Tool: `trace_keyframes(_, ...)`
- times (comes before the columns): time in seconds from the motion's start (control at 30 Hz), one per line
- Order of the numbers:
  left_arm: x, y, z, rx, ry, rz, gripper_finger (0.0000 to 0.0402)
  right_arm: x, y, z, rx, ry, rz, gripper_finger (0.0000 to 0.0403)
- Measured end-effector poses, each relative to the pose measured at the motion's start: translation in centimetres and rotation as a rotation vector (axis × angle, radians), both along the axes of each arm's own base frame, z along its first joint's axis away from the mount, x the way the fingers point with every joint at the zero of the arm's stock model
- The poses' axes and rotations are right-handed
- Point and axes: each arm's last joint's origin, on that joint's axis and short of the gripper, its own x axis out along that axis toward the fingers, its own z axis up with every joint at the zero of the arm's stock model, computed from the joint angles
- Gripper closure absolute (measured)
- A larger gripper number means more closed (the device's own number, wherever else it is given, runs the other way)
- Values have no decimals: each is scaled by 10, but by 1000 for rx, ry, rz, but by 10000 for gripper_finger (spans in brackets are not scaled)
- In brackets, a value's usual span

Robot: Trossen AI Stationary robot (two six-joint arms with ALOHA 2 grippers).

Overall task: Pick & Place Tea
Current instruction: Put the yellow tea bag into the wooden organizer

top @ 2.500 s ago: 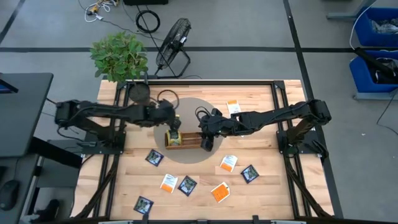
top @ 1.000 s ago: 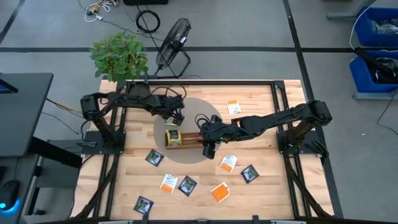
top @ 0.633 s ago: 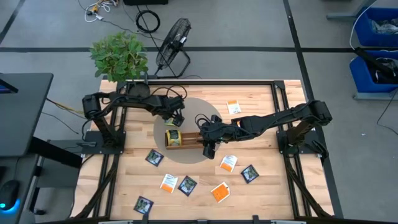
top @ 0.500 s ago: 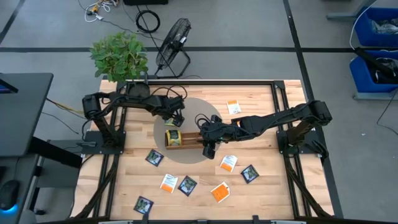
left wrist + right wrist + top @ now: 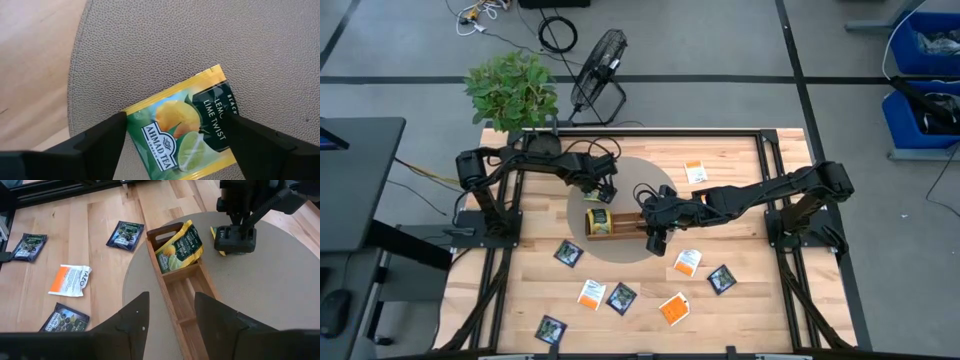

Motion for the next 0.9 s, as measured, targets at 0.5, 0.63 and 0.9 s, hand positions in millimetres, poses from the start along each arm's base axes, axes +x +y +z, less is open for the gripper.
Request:
trace_keyframes(0.5,1,-1,0,1,-4,-10,191,0,0,0,-1,0,0,236)
trace_keyframes(0.63,1,-1,0,3,-1,-10,225,0,0,0,-1,0,-1,236)
trace_keyframes(0.9,1,-1,-1,23,11,-8,307,0,0,0,-2,0,-2,236)
